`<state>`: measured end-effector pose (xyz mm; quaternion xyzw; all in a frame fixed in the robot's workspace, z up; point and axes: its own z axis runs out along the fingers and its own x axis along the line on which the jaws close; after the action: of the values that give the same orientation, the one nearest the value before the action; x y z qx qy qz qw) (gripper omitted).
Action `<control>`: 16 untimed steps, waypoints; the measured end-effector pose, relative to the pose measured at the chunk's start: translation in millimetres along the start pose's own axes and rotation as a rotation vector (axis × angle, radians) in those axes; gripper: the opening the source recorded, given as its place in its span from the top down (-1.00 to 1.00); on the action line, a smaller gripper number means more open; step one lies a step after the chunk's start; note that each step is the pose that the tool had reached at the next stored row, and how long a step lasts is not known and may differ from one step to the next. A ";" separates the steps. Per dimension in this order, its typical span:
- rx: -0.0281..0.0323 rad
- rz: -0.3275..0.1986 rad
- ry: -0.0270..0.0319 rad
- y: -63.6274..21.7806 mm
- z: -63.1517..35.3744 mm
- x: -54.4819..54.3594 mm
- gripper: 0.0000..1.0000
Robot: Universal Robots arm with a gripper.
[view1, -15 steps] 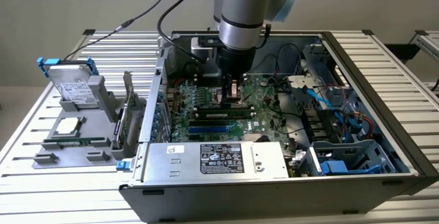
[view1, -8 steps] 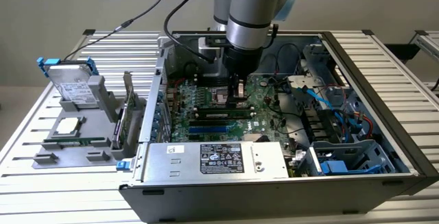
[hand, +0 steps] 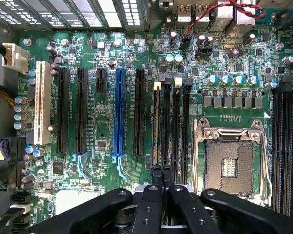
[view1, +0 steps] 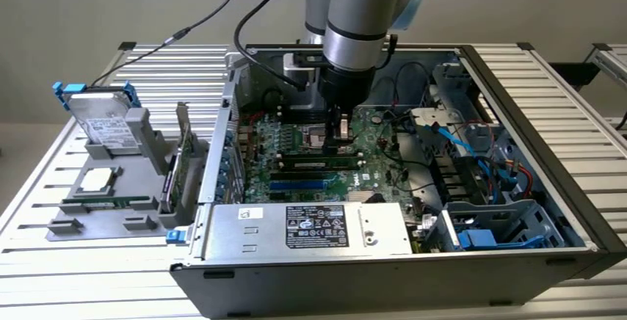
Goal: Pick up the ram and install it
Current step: 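Press down the ram until it locks into place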
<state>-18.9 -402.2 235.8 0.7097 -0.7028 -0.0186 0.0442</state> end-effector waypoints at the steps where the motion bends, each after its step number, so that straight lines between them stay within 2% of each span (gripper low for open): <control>1: 0.0000 0.000 0.0000 0.0 0.0 0.0 0.80; 9: 0.0000 0.001 -0.0004 1.2 0.2 4.6 0.80; 16: -0.0027 0.074 -0.0072 1.4 -1.5 4.9 0.80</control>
<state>-20.1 -407.1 237.6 0.6831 -0.7288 -0.0204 0.0433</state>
